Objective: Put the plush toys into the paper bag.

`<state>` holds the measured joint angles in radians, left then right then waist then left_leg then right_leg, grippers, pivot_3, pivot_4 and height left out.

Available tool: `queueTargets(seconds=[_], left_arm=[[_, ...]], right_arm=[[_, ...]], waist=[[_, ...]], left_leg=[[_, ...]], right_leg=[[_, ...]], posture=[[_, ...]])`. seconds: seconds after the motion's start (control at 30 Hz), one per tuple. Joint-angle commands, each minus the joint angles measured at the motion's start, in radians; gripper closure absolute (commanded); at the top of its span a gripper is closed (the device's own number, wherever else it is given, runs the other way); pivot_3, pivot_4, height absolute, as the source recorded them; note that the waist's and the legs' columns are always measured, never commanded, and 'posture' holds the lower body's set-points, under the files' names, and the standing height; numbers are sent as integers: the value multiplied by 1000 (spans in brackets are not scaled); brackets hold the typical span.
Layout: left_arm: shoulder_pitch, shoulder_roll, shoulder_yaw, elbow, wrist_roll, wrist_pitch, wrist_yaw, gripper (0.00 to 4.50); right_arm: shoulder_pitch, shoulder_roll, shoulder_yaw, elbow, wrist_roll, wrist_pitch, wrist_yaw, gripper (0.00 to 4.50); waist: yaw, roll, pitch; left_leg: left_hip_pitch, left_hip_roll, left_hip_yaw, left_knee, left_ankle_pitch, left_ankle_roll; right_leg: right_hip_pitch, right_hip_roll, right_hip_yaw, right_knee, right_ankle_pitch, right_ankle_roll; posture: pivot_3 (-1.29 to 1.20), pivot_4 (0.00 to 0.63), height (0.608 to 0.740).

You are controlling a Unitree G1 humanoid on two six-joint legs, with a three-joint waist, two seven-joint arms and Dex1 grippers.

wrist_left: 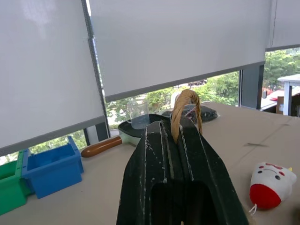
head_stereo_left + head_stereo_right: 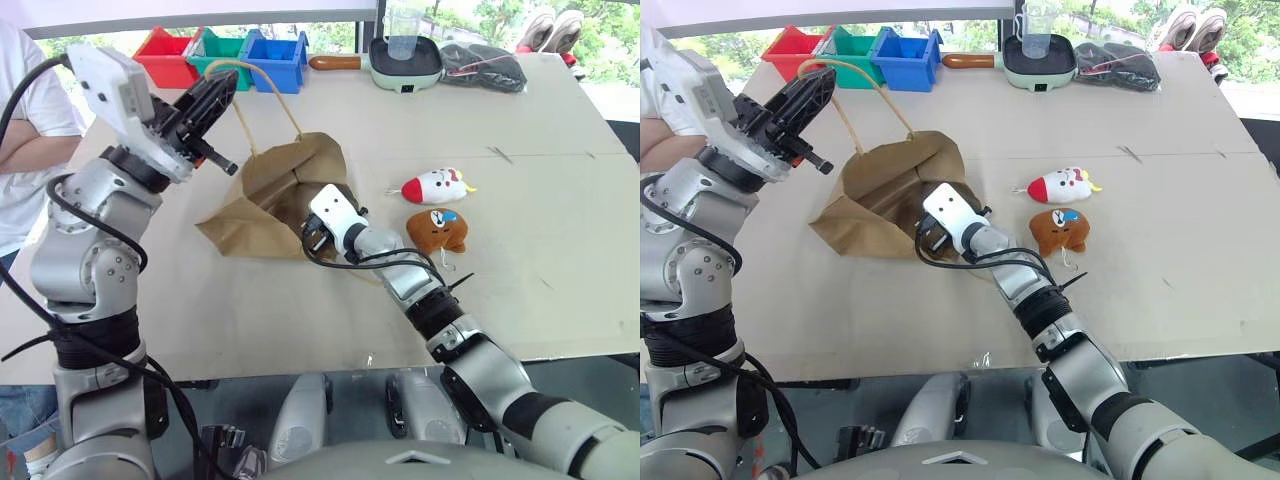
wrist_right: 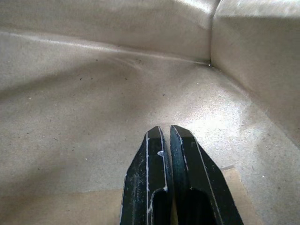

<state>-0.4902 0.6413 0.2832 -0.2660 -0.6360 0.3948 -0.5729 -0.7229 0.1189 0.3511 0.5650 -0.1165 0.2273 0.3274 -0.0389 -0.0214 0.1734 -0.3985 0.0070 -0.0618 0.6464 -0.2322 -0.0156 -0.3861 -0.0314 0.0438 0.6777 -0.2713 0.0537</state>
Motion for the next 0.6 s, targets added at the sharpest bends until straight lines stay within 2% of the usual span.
queueTargets(seconds=[0.03,0.2,0.23,0.27,0.37,0.4,0.47,0.5,0.6], left_arm=[[21,-7,-24,-56,27,-43,-30,4500],[77,-11,-59,-73,65,-91,-88,4500],[83,-13,-59,-74,66,-94,-93,4500],[92,-15,-57,-77,66,-97,-96,4500],[106,-23,-50,-77,60,-96,-99,4500],[108,-23,-49,-76,59,-97,-100,4500],[107,-30,-41,-75,46,-92,-97,4500],[107,-33,-38,-74,43,-90,-97,4500],[119,-40,-38,-75,41,-92,-103,4500]], right_arm=[[40,-22,-23,-104,47,-16,80,4473],[90,-76,-46,-317,144,101,218,4473],[104,-99,-55,-381,165,137,242,3969],[124,-125,-59,-452,182,172,261,3738],[187,-206,-86,-682,245,273,305,2242],[203,-230,-104,-758,266,318,305,1990],[237,-298,-134,-898,287,388,305,859],[257,-334,-160,-966,303,434,303,451],[304,-420,-237,-1103,322,567,263,451]], waist=[[1,0,0],[-3,0,1],[-4,0,2],[-3,1,2],[0,1,2],[2,1,2],[2,1,2],[2,1,2],[2,1,2]], left_leg=[[0,0,0,0,0,0],[-1,0,0,-1,0,0],[-1,0,0,-1,0,0],[-1,1,0,-2,0,0],[-1,1,-1,-3,0,0],[-1,1,-1,-3,0,0],[-2,1,-1,-3,0,0],[-2,0,-1,-3,0,0],[-2,0,-1,-3,0,0]], right_leg=[[0,0,0,0,0,0],[-1,0,1,0,0,0],[-2,0,1,0,0,0],[-2,0,1,0,0,0],[-2,0,1,-1,0,0],[-2,-1,0,-1,0,0],[-2,-1,0,-2,0,0],[-2,-1,0,-3,0,0],[-2,-1,0,-3,0,0]], posture=[[0,150,740],[0,150,740],[0,150,740],[0,150,740],[0,150,740],[0,150,740],[0,150,740],[0,150,740],[0,150,740]])
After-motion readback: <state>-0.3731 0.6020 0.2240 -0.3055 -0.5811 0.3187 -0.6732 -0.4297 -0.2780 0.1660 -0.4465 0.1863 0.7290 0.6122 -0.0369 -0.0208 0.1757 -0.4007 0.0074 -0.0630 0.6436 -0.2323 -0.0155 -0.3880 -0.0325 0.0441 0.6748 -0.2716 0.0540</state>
